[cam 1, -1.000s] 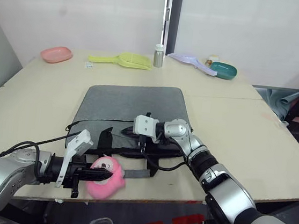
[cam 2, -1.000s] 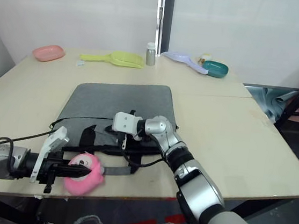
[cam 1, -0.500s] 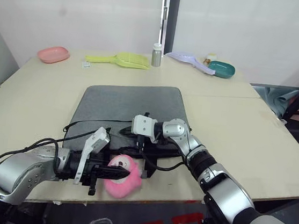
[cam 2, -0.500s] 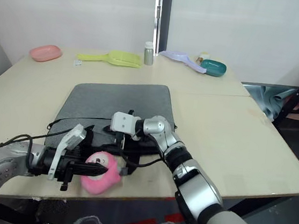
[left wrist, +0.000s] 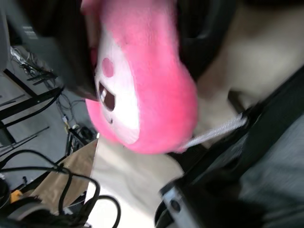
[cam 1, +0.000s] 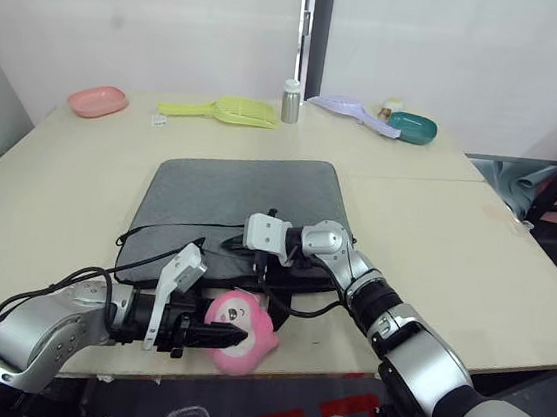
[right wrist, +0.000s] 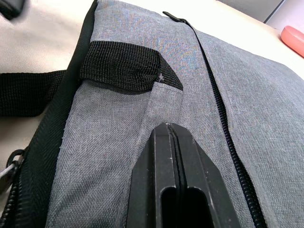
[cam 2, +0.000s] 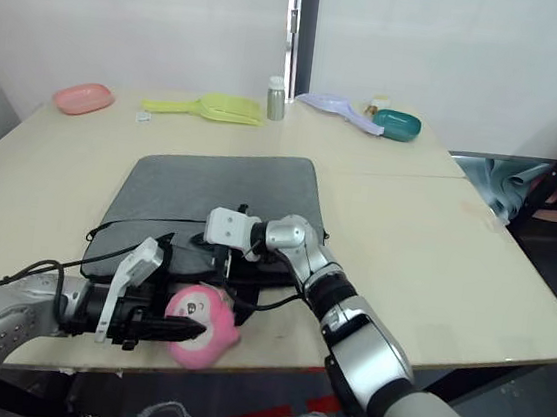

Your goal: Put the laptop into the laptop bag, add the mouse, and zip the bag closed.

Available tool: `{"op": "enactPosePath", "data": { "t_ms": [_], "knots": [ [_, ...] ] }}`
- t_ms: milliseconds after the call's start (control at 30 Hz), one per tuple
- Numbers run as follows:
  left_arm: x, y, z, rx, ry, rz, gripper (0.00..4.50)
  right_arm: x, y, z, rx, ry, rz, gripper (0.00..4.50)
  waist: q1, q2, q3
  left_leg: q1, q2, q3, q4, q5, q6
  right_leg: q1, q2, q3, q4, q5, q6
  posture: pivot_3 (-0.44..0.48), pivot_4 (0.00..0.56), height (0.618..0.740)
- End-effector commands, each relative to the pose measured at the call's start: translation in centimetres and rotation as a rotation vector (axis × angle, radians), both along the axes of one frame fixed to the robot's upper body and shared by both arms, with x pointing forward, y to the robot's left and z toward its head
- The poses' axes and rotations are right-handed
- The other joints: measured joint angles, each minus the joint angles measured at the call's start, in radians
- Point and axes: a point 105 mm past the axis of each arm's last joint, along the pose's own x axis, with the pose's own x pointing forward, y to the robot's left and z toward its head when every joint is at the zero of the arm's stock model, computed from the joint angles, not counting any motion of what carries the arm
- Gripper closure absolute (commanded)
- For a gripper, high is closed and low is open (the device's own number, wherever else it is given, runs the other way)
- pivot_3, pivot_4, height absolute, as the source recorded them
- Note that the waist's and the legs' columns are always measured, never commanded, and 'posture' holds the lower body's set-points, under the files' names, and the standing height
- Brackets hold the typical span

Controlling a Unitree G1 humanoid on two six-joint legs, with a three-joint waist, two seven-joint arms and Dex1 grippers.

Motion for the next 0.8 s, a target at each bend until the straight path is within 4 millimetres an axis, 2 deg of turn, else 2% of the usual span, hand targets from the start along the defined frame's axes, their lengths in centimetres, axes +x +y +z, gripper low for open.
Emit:
{"op": "enactPosePath", "data": {
  "t_ms": [33, 67, 133, 267, 367, 500, 567, 600, 700, 800],
  "knots": [
    [-0.7, 2.1, 1.0, 0.039, -0.041, 0.024, 0.26, -0.2, -1.5, -4.2, -0.152, 0.105, -0.046, 4.50, -0.006, 0.000, 0.000, 0.000, 0.000, 0.000, -0.001, 0.000, 0.000, -0.001, 0.001, 0.000, 0.000, 0.000, 0.000, 0.000, 0.150, 0.740],
    [-0.8, 2.8, 1.1, 0.059, -0.048, 0.040, 0.02, -0.2, -1.6, -4.2, -0.152, 0.105, -0.048, 4.50, -0.005, 0.000, 0.001, -0.001, 0.000, -0.001, -0.001, 0.000, 0.000, -0.002, 0.002, 0.001, 0.000, 0.000, 0.000, 0.000, 0.150, 0.740],
    [-1.2, 3.7, 1.5, 0.072, -0.049, 0.059, 0.02, -0.1, -1.6, -4.1, -0.151, 0.103, -0.052, 4.50, -0.003, 0.001, 0.002, 0.000, 0.000, -0.001, -0.002, 0.000, -0.001, -0.002, 0.002, 0.001, 0.000, 0.000, 0.000, 0.000, 0.150, 0.740],
    [-2.7, 7.2, 2.8, 0.135, -0.034, 0.110, 0.02, 0.5, -1.7, -3.4, -0.123, 0.091, -0.071, 4.50, -0.009, 0.004, 0.006, -0.001, 0.001, -0.002, -0.003, 0.000, -0.001, -0.004, 0.005, 0.002, -0.001, 0.000, 0.000, 0.000, 0.150, 0.740],
    [-2.3, 8.8, 3.6, 0.169, -0.074, 0.139, 0.02, 0.9, -1.4, -2.1, -0.059, 0.111, -0.087, 4.50, -0.001, 0.005, 0.010, -0.001, 0.001, -0.002, -0.004, 0.000, -0.001, -0.005, 0.004, 0.002, -0.002, 0.000, 0.001, 0.000, 0.150, 0.740],
    [-0.3, 10.7, 5.6, 0.195, -0.158, 0.196, 0.02, 1.5, -0.5, 1.4, 0.135, 0.217, -0.110, 4.50, 0.006, 0.001, 0.022, -0.002, 0.001, -0.003, -0.006, 0.000, -0.001, -0.007, 0.006, 0.003, -0.002, 0.000, 0.001, 0.000, 0.150, 0.740],
    [0.5, 10.6, 6.3, 0.191, -0.191, 0.195, 0.02, 1.4, -0.2, 3.5, 0.230, 0.272, -0.087, 4.50, 0.006, 0.000, 0.023, -0.005, 0.001, -0.003, -0.006, 0.000, -0.001, -0.010, 0.007, 0.003, -0.002, 0.002, -0.002, 0.000, 0.150, 0.740],
    [1.1, 10.4, 6.8, 0.183, -0.221, 0.190, 0.02, 1.2, -0.1, 5.3, 0.299, 0.290, -0.070, 4.50, 0.007, -0.001, 0.024, -0.005, 0.001, -0.003, -0.006, 0.000, -0.001, -0.010, 0.007, 0.004, -0.002, 0.003, -0.004, 0.000, 0.150, 0.740],
    [3.0, 9.6, 7.6, 0.177, -0.309, 0.195, 0.02, 0.7, -0.8, 9.1, 0.407, 0.299, -0.033, 4.50, 0.024, -0.003, 0.031, -0.009, 0.002, -0.002, -0.006, 0.001, -0.003, -0.013, 0.008, 0.003, -0.003, 0.003, -0.004, 0.000, 0.150, 0.740],
    [4.7, 8.6, 8.2, 0.154, -0.378, 0.201, 0.00, 0.1, -2.0, 11.8, 0.485, 0.322, -0.022, 3.69, 0.033, -0.004, 0.030, -0.016, 0.002, -0.003, -0.005, 0.003, 0.000, -0.017, 0.010, 0.001, -0.007, 0.008, 0.003, 0.000, 0.150, 0.740]
  ]
}}
